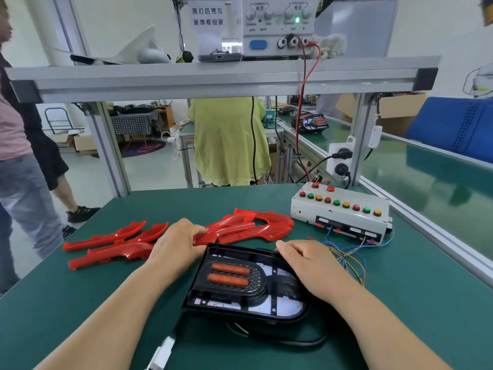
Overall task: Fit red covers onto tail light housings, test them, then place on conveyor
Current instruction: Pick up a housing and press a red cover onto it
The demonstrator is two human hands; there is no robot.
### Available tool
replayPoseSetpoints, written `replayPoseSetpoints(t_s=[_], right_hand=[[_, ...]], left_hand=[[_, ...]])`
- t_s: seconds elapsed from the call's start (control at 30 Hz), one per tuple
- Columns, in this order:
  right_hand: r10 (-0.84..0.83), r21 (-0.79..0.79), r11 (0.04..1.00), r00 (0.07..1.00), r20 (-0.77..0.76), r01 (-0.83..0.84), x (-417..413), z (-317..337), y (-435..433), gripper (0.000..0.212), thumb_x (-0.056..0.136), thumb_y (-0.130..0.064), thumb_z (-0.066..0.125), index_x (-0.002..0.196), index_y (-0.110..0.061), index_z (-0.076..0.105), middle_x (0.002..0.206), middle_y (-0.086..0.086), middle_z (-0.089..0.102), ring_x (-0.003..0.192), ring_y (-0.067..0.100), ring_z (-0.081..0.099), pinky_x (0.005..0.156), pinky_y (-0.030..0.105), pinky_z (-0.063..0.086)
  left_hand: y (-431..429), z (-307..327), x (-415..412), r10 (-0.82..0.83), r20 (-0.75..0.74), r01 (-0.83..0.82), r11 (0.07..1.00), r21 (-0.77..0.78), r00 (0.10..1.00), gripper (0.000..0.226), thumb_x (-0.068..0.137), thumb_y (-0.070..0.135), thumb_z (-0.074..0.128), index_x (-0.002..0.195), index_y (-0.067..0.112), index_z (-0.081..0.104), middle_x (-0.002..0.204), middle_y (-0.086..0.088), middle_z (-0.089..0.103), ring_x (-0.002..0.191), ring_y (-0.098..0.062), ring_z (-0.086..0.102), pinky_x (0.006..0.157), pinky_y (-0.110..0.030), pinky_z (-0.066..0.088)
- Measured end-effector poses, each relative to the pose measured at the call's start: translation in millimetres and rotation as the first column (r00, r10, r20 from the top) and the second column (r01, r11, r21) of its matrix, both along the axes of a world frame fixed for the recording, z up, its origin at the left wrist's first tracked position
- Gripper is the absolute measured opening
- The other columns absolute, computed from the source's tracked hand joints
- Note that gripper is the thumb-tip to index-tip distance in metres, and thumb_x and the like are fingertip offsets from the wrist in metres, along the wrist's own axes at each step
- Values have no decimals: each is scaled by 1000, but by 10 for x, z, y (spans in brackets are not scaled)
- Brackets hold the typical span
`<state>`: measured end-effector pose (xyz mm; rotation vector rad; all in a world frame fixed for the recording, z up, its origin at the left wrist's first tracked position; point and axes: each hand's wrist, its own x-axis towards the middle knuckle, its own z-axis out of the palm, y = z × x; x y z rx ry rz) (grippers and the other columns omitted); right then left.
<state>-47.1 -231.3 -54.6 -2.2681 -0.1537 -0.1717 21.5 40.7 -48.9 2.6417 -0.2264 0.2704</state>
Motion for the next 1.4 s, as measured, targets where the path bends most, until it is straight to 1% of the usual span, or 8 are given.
replayPoseSetpoints(t_s=[0.2,0.33,0.43,0.77,1.0,1.07,1.23,1.4], right_hand=[[-36,-71,997,998,60,40,-29,37,38,51,100,-43,49,83,4,60,81,18,60,79,26,52,82,37,42],[-103,37,995,966,239,97,-46,79,76,15,94,-30,64,102,-21,74,99,-12,64,97,6,58,89,24,43],[-106,73,994,926,361,86,-58,106,110,26,90,-21,70,115,-23,71,105,-20,58,98,0,59,92,27,48],[24,-4,1000,846,532,-26,-91,158,330,71,65,-21,86,131,-29,60,111,-18,44,87,-15,48,81,4,38],[-143,287,958,861,488,-4,-102,218,292,38,72,-12,81,102,-28,63,95,-12,63,83,1,63,73,11,49],[-197,537,843,913,357,-28,-92,266,261,35,75,-3,81,95,-26,64,87,-10,71,76,-1,65,72,10,49],[155,978,135,978,140,-161,-95,351,164,35,70,-9,70,104,-3,64,87,7,72,80,13,70,73,22,58],[243,989,69,964,109,-130,-105,348,159,36,71,-11,67,105,0,65,85,11,73,76,13,71,69,23,59]], left_hand=[[-38,29,-33,56,87,-54,998,-23,995,21,92,38,64,110,28,68,97,7,56,94,-15,53,80,-32,40],[-118,160,-128,98,159,-48,956,-288,982,10,93,36,58,91,42,66,89,11,60,85,-10,57,76,-31,43],[-198,279,-226,88,211,4,916,-402,974,19,91,34,62,107,40,70,96,16,66,90,-3,60,85,-31,48],[-713,569,-681,-170,230,247,898,-365,958,12,88,32,65,88,41,73,84,15,69,82,1,62,70,-9,43],[-788,576,-764,-448,148,448,699,-558,882,36,88,55,56,105,29,74,86,12,72,80,-2,66,77,-15,49],[-716,571,-701,-400,164,415,698,-583,902,39,90,56,54,111,29,72,100,12,73,95,-3,67,89,-19,50],[-562,517,-596,-387,122,405,850,-336,914,34,95,26,64,127,36,63,126,28,57,124,11,46,103,-5,29],[-545,496,-582,-408,109,416,819,-396,906,33,89,13,71,108,39,71,102,19,67,88,-1,61,85,-9,42]])
